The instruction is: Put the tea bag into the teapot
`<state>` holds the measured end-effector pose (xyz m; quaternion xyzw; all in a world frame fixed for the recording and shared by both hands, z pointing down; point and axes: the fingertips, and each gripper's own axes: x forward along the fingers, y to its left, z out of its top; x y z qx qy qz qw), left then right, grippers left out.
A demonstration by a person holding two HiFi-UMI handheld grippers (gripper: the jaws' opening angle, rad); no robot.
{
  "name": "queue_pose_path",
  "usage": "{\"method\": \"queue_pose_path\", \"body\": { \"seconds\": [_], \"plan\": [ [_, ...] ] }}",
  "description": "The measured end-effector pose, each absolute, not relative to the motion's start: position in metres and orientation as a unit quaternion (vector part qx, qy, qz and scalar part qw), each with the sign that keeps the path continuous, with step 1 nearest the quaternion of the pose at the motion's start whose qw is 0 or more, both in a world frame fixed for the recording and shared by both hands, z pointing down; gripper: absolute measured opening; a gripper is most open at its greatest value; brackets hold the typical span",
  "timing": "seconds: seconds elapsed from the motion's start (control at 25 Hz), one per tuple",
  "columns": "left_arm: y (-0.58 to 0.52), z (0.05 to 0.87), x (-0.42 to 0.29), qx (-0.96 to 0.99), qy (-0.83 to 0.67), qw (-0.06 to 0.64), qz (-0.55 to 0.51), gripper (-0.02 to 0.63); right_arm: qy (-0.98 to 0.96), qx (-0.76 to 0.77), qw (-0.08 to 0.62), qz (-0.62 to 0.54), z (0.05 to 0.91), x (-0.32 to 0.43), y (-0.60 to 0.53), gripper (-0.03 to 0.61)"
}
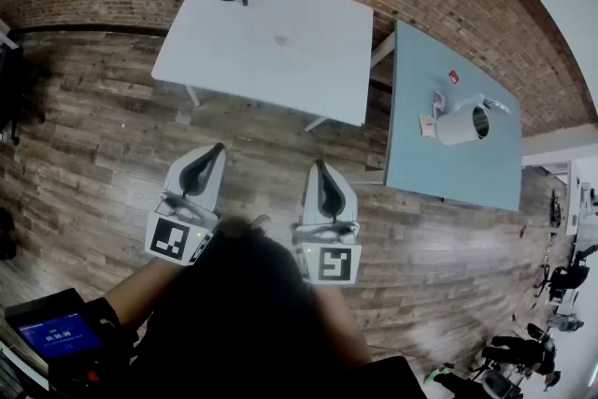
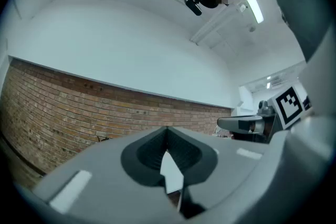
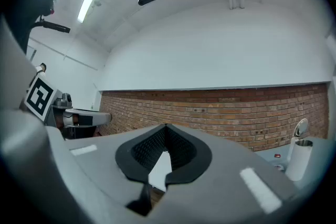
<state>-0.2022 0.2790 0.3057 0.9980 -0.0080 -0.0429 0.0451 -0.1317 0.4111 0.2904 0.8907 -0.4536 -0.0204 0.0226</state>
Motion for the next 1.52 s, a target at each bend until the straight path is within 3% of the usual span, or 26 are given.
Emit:
{"method": "queue_pose_path", "body": {
  "seconds": [1.52],
  "plan": [
    [0.346,0.334,-0.18,0.998,-0.06,0.004,-0.035,0.0,-0.5,0.866,-0.003,0.013,0.331,-0.103,0.485,0.002]
  ]
}}
